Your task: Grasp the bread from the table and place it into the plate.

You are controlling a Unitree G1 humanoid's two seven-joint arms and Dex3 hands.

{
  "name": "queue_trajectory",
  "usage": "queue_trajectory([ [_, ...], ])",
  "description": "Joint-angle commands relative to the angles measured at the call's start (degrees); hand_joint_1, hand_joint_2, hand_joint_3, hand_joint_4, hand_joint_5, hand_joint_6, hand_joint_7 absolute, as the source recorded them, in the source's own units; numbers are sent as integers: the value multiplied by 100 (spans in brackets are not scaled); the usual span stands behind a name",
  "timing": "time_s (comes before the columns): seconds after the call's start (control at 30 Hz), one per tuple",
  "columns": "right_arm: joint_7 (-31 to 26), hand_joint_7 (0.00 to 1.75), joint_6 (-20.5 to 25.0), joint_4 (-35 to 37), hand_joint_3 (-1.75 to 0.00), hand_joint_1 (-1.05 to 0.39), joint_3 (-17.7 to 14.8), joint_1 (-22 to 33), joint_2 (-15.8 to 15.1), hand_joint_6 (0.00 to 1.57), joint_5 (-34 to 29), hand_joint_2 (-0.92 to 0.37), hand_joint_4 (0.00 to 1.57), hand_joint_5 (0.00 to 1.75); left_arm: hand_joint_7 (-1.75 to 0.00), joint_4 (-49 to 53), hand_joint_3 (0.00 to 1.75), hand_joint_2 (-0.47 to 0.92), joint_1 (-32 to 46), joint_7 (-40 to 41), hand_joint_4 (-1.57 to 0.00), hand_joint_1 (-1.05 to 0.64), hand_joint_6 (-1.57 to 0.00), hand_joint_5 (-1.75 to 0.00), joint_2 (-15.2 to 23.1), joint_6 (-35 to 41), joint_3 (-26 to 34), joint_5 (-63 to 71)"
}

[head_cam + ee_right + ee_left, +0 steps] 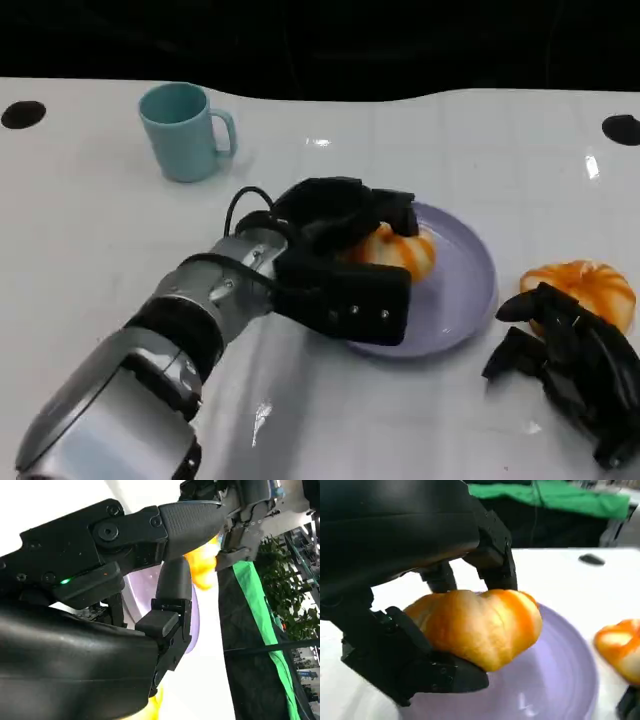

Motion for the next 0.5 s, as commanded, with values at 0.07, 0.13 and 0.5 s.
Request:
queue_trajectory([
  [0.07,-66,122,157,6,-25,-54,-25,113,-18,63,-13,-92,68,152,-16,-62,40,92,-266,-285,-2,-64,-21,-53,124,276,-144,190],
  [0.13,-61,122,143,8,-26,-54,-23,108,-23,62,-23,-92,67,153,-13,-89,46,92,-282,-301,0,-74,-17,-40,150,323,-197,260],
  [0.5,-151,127,143,-4,-26,-54,-6,86,-31,61,-60,-92,68,154,-11,-160,65,92,-308,-212,-3,-94,-16,-16,260,310,-247,355],
])
